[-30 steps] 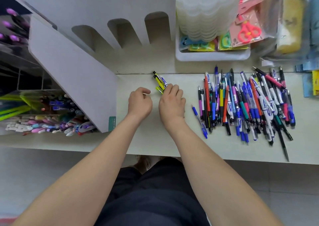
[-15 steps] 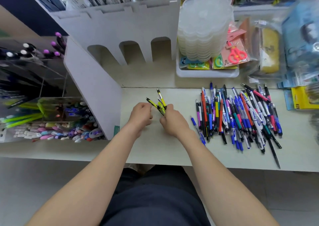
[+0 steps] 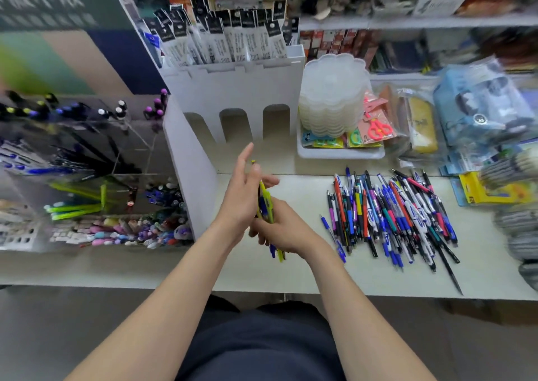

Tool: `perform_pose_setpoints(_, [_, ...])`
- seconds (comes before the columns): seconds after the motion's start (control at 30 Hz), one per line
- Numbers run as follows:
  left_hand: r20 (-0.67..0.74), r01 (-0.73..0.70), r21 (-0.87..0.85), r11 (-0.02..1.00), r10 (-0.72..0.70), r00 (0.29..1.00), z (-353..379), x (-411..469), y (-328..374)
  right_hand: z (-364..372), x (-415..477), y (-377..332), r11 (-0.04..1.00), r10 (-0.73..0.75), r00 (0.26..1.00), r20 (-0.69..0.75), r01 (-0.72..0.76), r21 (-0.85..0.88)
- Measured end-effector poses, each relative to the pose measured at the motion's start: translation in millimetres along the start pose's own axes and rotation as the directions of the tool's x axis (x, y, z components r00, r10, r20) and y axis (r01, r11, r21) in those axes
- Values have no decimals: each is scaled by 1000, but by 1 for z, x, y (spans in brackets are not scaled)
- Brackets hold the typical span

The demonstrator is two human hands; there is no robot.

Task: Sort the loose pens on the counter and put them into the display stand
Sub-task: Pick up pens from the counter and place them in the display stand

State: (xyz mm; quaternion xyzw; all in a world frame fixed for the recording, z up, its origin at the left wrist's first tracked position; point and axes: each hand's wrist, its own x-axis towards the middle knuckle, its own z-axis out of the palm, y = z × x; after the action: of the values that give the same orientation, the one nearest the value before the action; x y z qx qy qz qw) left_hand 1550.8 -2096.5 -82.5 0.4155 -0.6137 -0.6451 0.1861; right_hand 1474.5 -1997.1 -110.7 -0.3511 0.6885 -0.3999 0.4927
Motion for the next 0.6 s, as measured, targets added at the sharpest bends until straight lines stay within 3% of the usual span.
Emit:
perform_pose_setpoints(0.1, [30, -29, -59, 998, 31, 999, -10, -8, 4, 8, -7, -13, 999, -19, 995, -99, 22, 37])
perform_pose_setpoints(0.2, [-38, -36, -178, 983, 30, 999, -18, -19, 13, 12, -12, -34, 994, -79, 964, -254, 94, 47])
perform_pose_setpoints(0.3, [-81, 102, -341, 934, -137, 987, -20, -29, 19, 12, -17, -57, 963, -96, 909, -405, 188, 193])
perform_pose_setpoints(0.37, [83, 342, -467, 816, -344, 935, -24, -35, 21, 13, -20, -73, 926, -141, 874, -465, 283, 250])
perform_pose_setpoints(0.4, [189, 414, -499, 761, -371, 909, -27, -37, 20, 15, -22, -81, 908, -172, 862, -476, 326, 264])
perform_pose_setpoints(0.5, [350, 444, -601, 665, -281, 894, -34, -45, 21, 24, -21, -95, 891, -249, 837, -486, 395, 224])
perform_pose_setpoints(0.6, [346, 406, -590, 698, -236, 908, -41, -47, 27, 29, -18, -100, 919, -296, 785, -544, 390, 63])
